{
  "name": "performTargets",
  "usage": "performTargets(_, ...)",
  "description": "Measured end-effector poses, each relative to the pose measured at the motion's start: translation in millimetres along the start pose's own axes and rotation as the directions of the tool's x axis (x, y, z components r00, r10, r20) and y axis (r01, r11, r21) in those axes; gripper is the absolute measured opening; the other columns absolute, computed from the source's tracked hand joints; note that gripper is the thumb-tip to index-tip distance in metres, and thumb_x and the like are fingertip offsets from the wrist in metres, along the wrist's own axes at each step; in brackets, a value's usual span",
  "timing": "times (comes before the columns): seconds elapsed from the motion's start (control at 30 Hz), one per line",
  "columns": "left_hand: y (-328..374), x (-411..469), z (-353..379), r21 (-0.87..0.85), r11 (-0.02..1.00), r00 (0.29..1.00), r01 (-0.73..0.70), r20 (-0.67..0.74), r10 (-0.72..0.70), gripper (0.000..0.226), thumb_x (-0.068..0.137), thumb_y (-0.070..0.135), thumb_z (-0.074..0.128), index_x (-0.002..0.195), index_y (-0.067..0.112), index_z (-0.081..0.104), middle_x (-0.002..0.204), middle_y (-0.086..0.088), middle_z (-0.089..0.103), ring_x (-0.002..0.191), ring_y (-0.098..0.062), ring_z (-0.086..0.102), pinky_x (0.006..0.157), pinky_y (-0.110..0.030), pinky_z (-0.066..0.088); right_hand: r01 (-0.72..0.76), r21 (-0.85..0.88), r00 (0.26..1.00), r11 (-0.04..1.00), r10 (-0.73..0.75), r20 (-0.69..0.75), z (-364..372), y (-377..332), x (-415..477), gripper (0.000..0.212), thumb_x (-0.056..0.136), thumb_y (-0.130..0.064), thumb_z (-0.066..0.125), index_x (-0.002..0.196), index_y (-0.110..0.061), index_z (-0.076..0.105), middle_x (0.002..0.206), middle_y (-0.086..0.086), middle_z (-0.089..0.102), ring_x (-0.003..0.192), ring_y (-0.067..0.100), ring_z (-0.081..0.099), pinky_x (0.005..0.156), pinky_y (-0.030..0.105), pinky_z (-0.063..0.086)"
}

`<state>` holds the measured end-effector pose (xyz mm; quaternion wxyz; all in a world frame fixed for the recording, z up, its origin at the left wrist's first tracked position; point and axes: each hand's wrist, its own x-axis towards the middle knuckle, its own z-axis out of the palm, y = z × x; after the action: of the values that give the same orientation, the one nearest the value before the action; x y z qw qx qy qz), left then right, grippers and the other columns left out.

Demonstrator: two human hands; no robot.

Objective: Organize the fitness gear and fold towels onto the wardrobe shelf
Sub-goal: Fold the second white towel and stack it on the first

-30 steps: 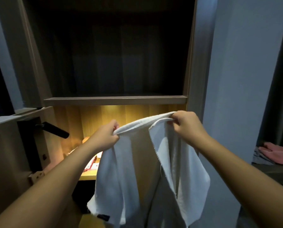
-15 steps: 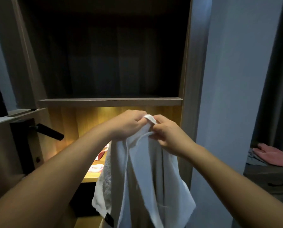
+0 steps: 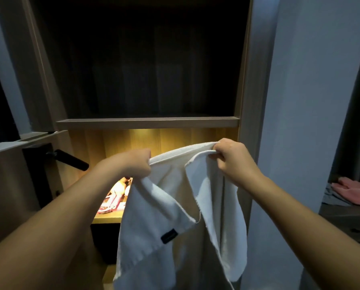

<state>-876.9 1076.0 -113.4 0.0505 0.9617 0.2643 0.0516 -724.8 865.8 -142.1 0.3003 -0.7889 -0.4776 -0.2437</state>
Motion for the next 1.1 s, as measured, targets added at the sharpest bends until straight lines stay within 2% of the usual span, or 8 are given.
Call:
performTargets(0.1,-14.8,-2.8,-0.7,-0.042,0.999,0.986,0.013,-0.166,-0.020,0.016,0.086,0.011,0.058,0.083,0.024,0.050,0.088,-0.004,0.058,0.075,-0.017,0.055,0.052,-0.028,0.046,-0.093,0.011,0.994,0.996,0.094,-0.059,-1.4,12.9,-1.0,0.010,0.093,-0.012,0.062,0.099,-0.010,0.070,0.092,0.000,0.058,0.080,0.012,0.051,0.069,0.014,0.038)
performTargets(0.2,-24.0,-7.8,3.1,-0.253,0.964,0.894,-0.083,-0.446,-0.040,0.011,0.092,0.015,0.062,0.083,0.022,0.063,0.082,-0.002,0.063,0.074,-0.016,0.057,0.054,-0.026,0.042,-0.147,0.006,0.986,0.989,0.147,-0.080,-3.6,22.1,-1.9,0.011,0.093,-0.012,0.061,0.098,-0.009,0.070,0.092,-0.001,0.058,0.082,0.015,0.054,0.064,0.008,0.032)
performTargets(0.27,-19.6,-9.5,0.4,-0.371,0.918,0.871,-0.143,-0.487,-0.061,0.013,0.095,0.019,0.059,0.086,0.017,0.069,0.081,-0.004,0.064,0.077,-0.020,0.060,0.062,-0.030,0.047,-0.126,0.037,0.989,0.991,0.129,-0.079,-5.5,21.4,-2.4,0.012,0.092,-0.011,0.062,0.098,-0.009,0.072,0.104,-0.001,0.059,0.097,0.017,0.057,0.076,0.010,0.039)
performTargets(0.37,2.2,-8.5,-10.7,-0.399,0.899,0.873,-0.182,-0.486,-0.039,0.022,0.098,0.024,0.055,0.083,0.015,0.069,0.080,-0.006,0.065,0.077,-0.021,0.061,0.064,-0.032,0.048,0.001,0.087,1.000,0.996,0.000,-0.012,-7.8,5.5,-4.3,0.011,0.090,-0.012,0.065,0.088,-0.014,0.075,0.137,-0.005,0.051,0.133,0.014,0.039,0.105,0.033,0.037)
performTargets(0.47,34.2,-7.4,-21.6,-0.362,0.903,0.880,-0.231,-0.473,0.036,0.025,0.097,0.023,0.055,0.073,0.024,0.062,0.074,0.002,0.060,0.073,-0.012,0.056,0.055,-0.024,0.038,0.081,0.190,0.993,0.978,-0.096,0.073,-6.1,-16.9,-5.4,0.013,0.089,-0.013,0.065,0.079,-0.015,0.074,0.145,-0.008,0.044,0.141,0.011,0.028,0.108,0.034,0.032)
performTargets(0.73,68.4,-8.7,-26.7,-0.230,0.921,0.887,-0.315,-0.416,0.199,0.025,0.083,0.029,0.067,0.066,0.012,0.066,0.061,-0.005,0.057,0.061,-0.019,0.052,0.054,-0.028,0.041,0.026,0.342,0.993,0.939,-0.063,0.099,13.2,-42.7,-17.7,0.009,0.090,-0.009,0.063,0.088,-0.014,0.071,0.104,-0.003,0.060,0.091,0.009,0.056,0.077,0.021,0.050)
performTargets(0.97,14.6,-17.6,-25.1,-0.285,0.936,0.977,-0.206,-0.009,0.212,0.026,0.083,0.042,0.071,0.081,0.016,0.070,0.076,-0.001,0.062,0.068,-0.011,0.060,0.052,-0.016,0.045,-0.151,0.325,0.986,0.934,0.166,-0.020,10.8,-10.5,-16.3,0.015,0.093,-0.008,0.056,0.083,-0.015,0.065,0.078,0.000,0.061,0.072,0.009,0.053,0.062,0.023,0.043)
performTargets(1.1,4.3,-26.6,-16.0,-0.779,0.600,0.983,-0.182,-0.153,0.099,0.034,0.071,0.044,0.075,0.089,0.018,0.063,0.090,-0.004,0.063,0.085,-0.018,0.064,0.061,-0.020,0.051,-0.173,0.356,0.983,0.918,0.181,0.012,11.2,-7.0,-12.8,0.018,0.095,-0.014,0.056,0.081,-0.022,0.063,0.077,-0.005,0.060,0.073,0.009,0.055,0.060,0.018,0.039)
